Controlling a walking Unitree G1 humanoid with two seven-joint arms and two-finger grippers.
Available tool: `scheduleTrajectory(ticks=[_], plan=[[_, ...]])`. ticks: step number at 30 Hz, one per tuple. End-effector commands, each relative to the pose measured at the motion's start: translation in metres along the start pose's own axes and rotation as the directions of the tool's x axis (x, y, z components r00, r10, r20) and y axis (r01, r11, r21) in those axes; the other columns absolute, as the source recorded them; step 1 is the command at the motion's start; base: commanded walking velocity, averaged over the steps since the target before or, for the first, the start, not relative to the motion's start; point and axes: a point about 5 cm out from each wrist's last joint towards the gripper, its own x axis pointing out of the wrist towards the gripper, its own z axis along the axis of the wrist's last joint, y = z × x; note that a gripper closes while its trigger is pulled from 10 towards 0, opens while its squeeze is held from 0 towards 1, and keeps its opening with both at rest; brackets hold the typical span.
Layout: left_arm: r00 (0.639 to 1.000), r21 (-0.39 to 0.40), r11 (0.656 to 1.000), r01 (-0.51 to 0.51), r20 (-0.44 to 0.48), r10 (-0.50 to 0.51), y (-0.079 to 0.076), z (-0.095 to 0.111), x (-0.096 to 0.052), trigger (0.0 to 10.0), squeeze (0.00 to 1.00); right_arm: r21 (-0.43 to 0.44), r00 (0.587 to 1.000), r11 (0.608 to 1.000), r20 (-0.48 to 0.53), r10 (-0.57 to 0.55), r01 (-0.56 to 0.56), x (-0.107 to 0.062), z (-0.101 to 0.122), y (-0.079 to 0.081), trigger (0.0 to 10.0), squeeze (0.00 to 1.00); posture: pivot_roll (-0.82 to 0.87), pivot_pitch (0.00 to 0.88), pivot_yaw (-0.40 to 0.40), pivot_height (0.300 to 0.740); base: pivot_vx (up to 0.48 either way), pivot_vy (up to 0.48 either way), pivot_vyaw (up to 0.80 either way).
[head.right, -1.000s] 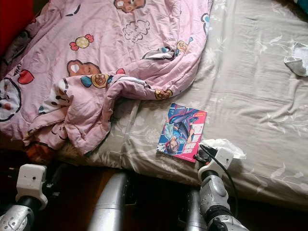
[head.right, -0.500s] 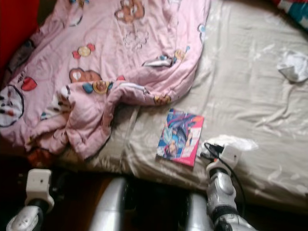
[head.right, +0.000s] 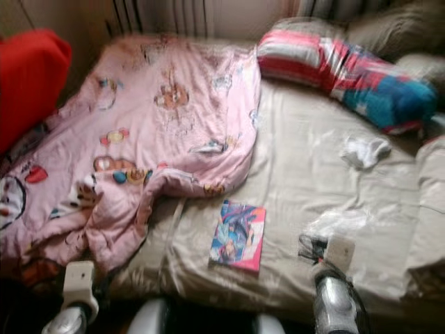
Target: Clean up the room
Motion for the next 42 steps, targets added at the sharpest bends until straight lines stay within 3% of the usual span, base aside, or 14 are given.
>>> scheduleTrajectory(ticks=[1,7,13,18,22,30,42], plan=[[0.999,0.021,1.0,-0.017,-0.043,0.018,-0.001,-0.01,-0.001,10.0,0.0,-0.034,0.994,0.999,-0.106,-0.007,0.003,-0.005,-0.019,-0.001,10.0,0.0,0.04,0.0,-0.038,0.647,0.0,0.0,0.0],[0.998,0.028,1.0,-0.008,-0.068,0.01,-0.004,-0.01,0.002,10.0,0.0,-0.024,0.978,1.0,-0.21,-0.009,0.004,-0.013,-0.042,0.002,10.0,0.0,0.03,0.0,-0.018,0.647,0.0,0.0,0.0],[0.989,-0.016,0.999,-0.037,-0.144,0.034,-0.001,-0.024,-0.002,10.0,0.0,-0.058,0.956,0.995,-0.287,0.061,-0.081,-0.021,-0.061,0.014,10.0,0.0,0.02,0.0,-0.005,0.647,0.0,0.0,0.0],[0.984,-0.037,0.999,-0.035,-0.176,0.028,-0.004,-0.031,-0.004,10.0,0.0,-0.122,0.955,0.99,-0.295,0.036,-0.075,-0.021,-0.062,0.009,10.0,0.0,0.01,0.0,0.0,0.647,0.0,0.0,0.0],[0.982,-0.042,0.998,-0.037,-0.185,0.029,-0.004,-0.033,-0.005,10.0,0.0,-0.097,0.958,0.995,-0.287,0.009,-0.038,-0.02,-0.058,0.004,10.0,0.0,0.01,0.0,0.008,0.682,0.0,0.0,0.0],[0.981,-0.046,0.998,-0.042,-0.19,0.033,0.0,-0.033,-0.005,10.0,0.0,-0.105,0.947,0.992,-0.319,0.03,-0.066,-0.024,-0.067,0.011,10.0,0.0,0.01,0.0,0.009,0.737,0.0,0.0,0.0],[0.969,-0.056,0.997,-0.043,-0.245,0.028,-0.005,-0.047,-0.011,10.0,0.0,-0.134,0.941,0.987,-0.335,0.039,-0.088,-0.026,-0.071,0.01,10.0,0.0,0.0,0.0,-0.019,0.74,0.0,0.0,0.0]])
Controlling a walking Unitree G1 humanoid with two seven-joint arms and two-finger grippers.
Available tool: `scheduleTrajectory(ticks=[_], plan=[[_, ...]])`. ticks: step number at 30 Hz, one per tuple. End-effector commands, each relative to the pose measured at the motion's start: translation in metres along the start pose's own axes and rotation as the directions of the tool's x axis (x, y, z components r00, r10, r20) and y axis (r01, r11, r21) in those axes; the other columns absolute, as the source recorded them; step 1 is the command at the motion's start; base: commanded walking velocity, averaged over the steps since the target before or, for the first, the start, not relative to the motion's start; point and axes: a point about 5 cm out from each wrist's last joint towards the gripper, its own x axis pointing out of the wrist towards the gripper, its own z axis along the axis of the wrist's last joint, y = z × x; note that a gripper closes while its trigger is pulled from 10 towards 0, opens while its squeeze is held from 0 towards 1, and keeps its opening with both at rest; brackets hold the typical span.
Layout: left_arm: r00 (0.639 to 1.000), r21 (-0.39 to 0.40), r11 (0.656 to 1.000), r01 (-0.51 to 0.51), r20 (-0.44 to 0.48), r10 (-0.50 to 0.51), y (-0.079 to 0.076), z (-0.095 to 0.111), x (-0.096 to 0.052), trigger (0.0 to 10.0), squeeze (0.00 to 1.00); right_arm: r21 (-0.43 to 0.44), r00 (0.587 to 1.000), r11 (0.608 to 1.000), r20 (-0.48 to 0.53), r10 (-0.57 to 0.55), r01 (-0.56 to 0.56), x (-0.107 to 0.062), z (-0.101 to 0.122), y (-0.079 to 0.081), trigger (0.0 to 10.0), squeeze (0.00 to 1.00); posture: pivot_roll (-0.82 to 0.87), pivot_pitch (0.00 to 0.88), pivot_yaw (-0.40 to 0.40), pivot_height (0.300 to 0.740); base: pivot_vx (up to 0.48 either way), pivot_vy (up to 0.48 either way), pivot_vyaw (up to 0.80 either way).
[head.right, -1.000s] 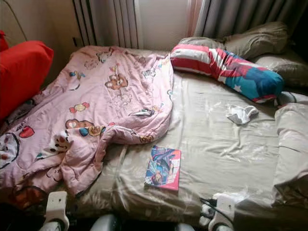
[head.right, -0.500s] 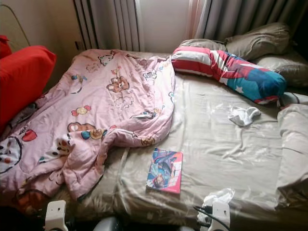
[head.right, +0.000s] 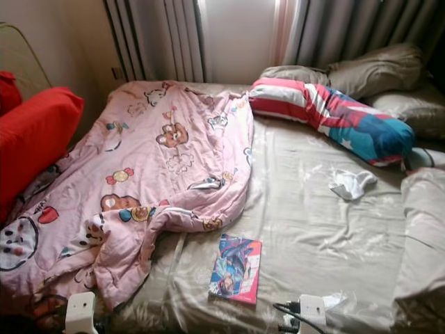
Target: Clean up the room
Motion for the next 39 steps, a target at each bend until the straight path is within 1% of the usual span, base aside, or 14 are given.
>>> scheduleTrajectory(ticks=[1,5,9,12,20,24,25,29,32,33,34,37,39], plan=[[0.999,-0.015,1.0,-0.012,-0.042,0.011,0.003,-0.009,-0.002,10.0,0.0,0.002,1.0,1.0,-0.021,-0.009,0.009,-0.001,-0.005,-0.003,10.0,0.0,0.0,0.0,-0.019,0.74,0.0,0.0,0.0],[0.999,-0.017,1.0,-0.011,-0.05,0.011,0.004,-0.01,-0.002,10.0,0.0,0.008,0.999,1.0,-0.038,-0.015,0.015,-0.001,-0.006,-0.002,10.0,0.0,0.02,0.0,-0.029,0.74,0.0,0.0,0.0],[0.998,-0.028,1.0,-0.003,-0.055,0.002,0.002,-0.01,-0.002,10.0,0.0,-0.011,0.999,1.0,-0.042,-0.006,0.006,-0.001,-0.006,-0.001,10.0,0.0,0.03,0.0,-0.032,0.74,0.0,0.0,0.0],[0.998,-0.028,1.0,-0.005,-0.058,0.004,0.002,-0.009,-0.002,10.0,0.0,-0.015,1.0,1.0,-0.023,0.007,-0.007,0.001,0.0,0.004,10.0,0.0,0.02,0.0,-0.031,0.74,0.0,0.0,0.0],[0.998,-0.018,1.0,0.005,-0.068,-0.006,0.001,-0.008,-0.001,10.0,0.0,0.018,1.0,1.0,-0.015,0.004,-0.003,0.001,0.002,0.005,10.0,0.0,0.01,0.0,-0.017,0.74,0.0,0.0,0.0],[0.998,-0.022,1.0,0.008,-0.062,-0.009,-0.004,-0.003,0.002,10.0,0.0,0.026,1.0,1.0,-0.017,0.002,-0.001,0.002,0.002,0.006,10.0,0.0,0.01,0.0,-0.016,0.74,0.0,0.0,0.0],[0.998,-0.023,1.0,0.012,-0.059,-0.013,-0.008,0.001,0.003,10.0,0.0,0.027,1.0,1.0,-0.017,0.001,-0.001,0.002,0.003,0.006,10.0,0.0,0.01,0.0,-0.016,0.74,0.0,0.0,0.0],[0.998,-0.024,1.0,0.018,-0.056,-0.019,-0.014,0.005,0.005,10.0,0.0,0.029,1.0,1.0,-0.015,0.001,-0.001,0.002,0.004,0.007,10.0,0.0,0.01,0.0,-0.017,0.74,0.0,0.0,0.0],[0.998,-0.024,0.999,0.027,-0.051,-0.028,-0.023,0.011,0.007,10.0,0.0,0.031,1.0,1.0,-0.012,0.0,0.001,0.002,0.005,0.006,10.0,0.0,0.01,0.0,-0.018,0.74,0.0,0.0,0.0],[0.998,-0.024,0.999,0.027,-0.051,-0.028,-0.023,0.011,0.007,10.0,0.0,0.031,1.0,1.0,-0.012,0.0,0.001,0.002,0.005,0.006,10.0,0.0,0.01,0.0,-0.018,0.74,0.0,0.0,0.0],[0.998,-0.024,0.999,0.034,-0.045,-0.035,-0.029,0.016,0.008,10.0,0.0,0.032,1.0,0.999,-0.01,-0.001,0.001,0.002,0.005,0.006,10.0,0.0,0.01,0.0,-0.019,0.74,0.0,0.0,0.0],[0.998,-0.023,0.999,0.038,-0.039,-0.039,-0.035,0.019,0.009,10.0,0.0,0.033,1.0,0.999,-0.008,-0.001,0.002,0.002,0.006,0.006,10.0,0.0,0.01,0.0,-0.019,0.74,0.0,0.0,0.0],[0.998,-0.023,0.999,0.031,-0.048,-0.032,-0.028,0.013,0.007,10.0,0.0,0.018,1.0,1.0,-0.011,0.004,-0.004,0.002,0.005,0.007,10.0,0.0,0.01,0.0,-0.019,0.74,0.0,0.0,0.0]])
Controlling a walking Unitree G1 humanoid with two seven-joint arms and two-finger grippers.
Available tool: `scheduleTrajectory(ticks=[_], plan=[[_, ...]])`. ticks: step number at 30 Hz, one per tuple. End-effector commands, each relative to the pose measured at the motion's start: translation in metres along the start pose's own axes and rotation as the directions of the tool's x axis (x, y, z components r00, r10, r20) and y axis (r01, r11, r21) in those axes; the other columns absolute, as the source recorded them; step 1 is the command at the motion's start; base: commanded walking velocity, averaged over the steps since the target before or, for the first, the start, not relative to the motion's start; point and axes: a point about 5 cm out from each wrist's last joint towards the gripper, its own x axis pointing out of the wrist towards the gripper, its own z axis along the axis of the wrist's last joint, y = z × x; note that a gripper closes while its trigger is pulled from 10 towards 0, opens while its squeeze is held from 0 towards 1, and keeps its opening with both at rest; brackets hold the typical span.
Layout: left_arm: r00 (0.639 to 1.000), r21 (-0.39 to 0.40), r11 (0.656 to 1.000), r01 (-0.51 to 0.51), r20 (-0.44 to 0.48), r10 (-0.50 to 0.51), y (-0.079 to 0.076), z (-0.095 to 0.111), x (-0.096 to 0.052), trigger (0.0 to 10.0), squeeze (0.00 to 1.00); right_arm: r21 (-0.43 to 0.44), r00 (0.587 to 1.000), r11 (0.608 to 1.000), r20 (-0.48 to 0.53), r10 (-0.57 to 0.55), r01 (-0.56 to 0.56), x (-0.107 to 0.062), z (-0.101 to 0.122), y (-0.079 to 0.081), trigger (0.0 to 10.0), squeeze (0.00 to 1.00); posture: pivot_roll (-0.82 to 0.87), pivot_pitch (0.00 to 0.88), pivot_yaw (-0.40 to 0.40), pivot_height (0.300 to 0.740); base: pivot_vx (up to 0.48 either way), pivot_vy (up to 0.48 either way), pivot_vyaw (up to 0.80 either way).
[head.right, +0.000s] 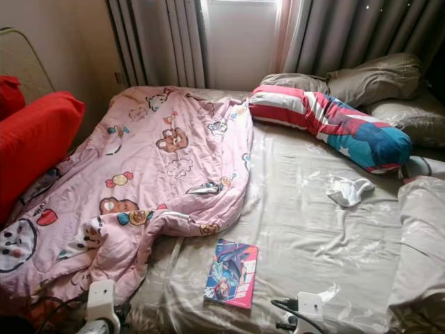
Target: Clean up the room
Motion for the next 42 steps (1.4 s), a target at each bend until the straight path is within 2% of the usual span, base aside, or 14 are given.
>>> scheduleTrajectory(ticks=[1,19,25,30,42], plan=[[0.999,0.007,1.0,-0.018,-0.033,0.019,0.0076,-0.0102,-0.0024,10.0,0.0,-0.002,1.0,1.0,-0.001,0.006,-0.006,0.0007,0.0021,0.0021,10.0,0.0,0.01,0.0,-0.019,0.74,0.0,0.0,0.0],[0.999,0.037,0.999,-0.011,-0.035,0.012,0.0103,-0.0113,-0.0029,10.0,0.0,-0.007,1.0,1.0,-0.005,0.017,-0.017,0.0008,0.0022,0.0034,10.0,0.0,0.01,0.0,-0.021,0.74,0.0,0.0,0.0],[0.999,0.046,0.999,-0.003,-0.035,0.005,0.0103,-0.0111,-0.0029,10.0,0.0,-0.068,0.999,0.997,-0.033,0.034,-0.036,0.0005,-0.0014,0.0045,10.0,0.0,0.01,0.0,-0.022,0.74,0.0,0.0,0.0],[0.999,0.05,0.999,0.0,-0.036,0.002,0.0105,-0.0117,-0.003,10.0,0.0,-0.047,0.999,0.999,-0.034,0.023,-0.024,0.0003,-0.0023,0.0033,10.0,0.0,0.01,0.0,-0.023,0.74,0.0,0.0,0.0],[0.999,0.059,0.998,0.004,-0.041,-0.001,0.0123,-0.0142,-0.0038,10.0,0.0,-0.049,0.998,0.998,-0.041,0.047,-0.049,0.0001,-0.0034,0.0044,10.0,0.0,0.01,0.0,-0.025,0.74,-0.258,0.0,0.0]])
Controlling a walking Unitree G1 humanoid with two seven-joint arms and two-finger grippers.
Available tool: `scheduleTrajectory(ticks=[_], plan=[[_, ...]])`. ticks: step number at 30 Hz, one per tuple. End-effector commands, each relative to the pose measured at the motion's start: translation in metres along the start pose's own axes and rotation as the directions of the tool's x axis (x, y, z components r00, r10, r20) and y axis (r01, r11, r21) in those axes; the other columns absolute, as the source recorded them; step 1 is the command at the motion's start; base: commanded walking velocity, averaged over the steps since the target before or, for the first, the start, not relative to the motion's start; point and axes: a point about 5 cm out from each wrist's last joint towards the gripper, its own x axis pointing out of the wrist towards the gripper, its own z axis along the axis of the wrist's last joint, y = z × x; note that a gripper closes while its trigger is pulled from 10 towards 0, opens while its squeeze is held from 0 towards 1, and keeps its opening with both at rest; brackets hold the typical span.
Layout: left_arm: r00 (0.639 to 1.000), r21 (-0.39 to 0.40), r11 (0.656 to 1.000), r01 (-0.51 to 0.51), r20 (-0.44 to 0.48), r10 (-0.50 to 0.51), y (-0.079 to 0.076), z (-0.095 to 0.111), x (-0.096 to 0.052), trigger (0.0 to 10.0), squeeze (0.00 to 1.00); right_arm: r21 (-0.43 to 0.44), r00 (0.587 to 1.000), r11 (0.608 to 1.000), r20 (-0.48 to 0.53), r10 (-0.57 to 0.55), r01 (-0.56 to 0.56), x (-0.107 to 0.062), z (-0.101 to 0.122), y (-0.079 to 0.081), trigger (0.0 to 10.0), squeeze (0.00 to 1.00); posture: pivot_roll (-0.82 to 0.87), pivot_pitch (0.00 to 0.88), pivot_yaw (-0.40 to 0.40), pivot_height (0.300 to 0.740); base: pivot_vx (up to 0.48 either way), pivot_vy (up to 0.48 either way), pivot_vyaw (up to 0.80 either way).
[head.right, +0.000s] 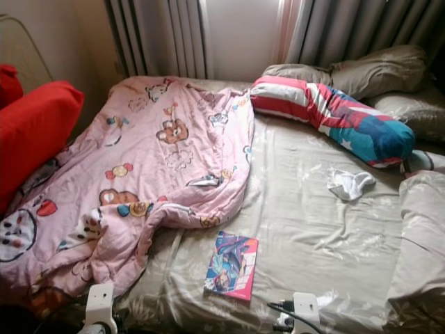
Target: Clean up the room
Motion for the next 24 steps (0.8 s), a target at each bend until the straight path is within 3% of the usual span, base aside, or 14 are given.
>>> scheduleTrajectory(ticks=[1,24], plan=[[1.0,0.002,1.0,-0.005,-0.021,0.005,0.005,-0.0067,-0.0016,10.0,0.0,0.004,1.0,1.0,-0.012,0.004,-0.004,-0.0001,-0.0023,0.0011,10.0,0.0,0.01,0.0,-0.025,0.74,-0.285,0.0,0.0],[1.0,0.007,1.0,-0.011,-0.021,0.011,0.0088,-0.0061,-0.0017,10.0,0.0,0.028,1.0,0.999,0.002,0.024,-0.024,0.0003,0.0,0.0037,10.0,0.0,0.02,0.0,-0.025,0.74,-0.268,0.0,0.0]])
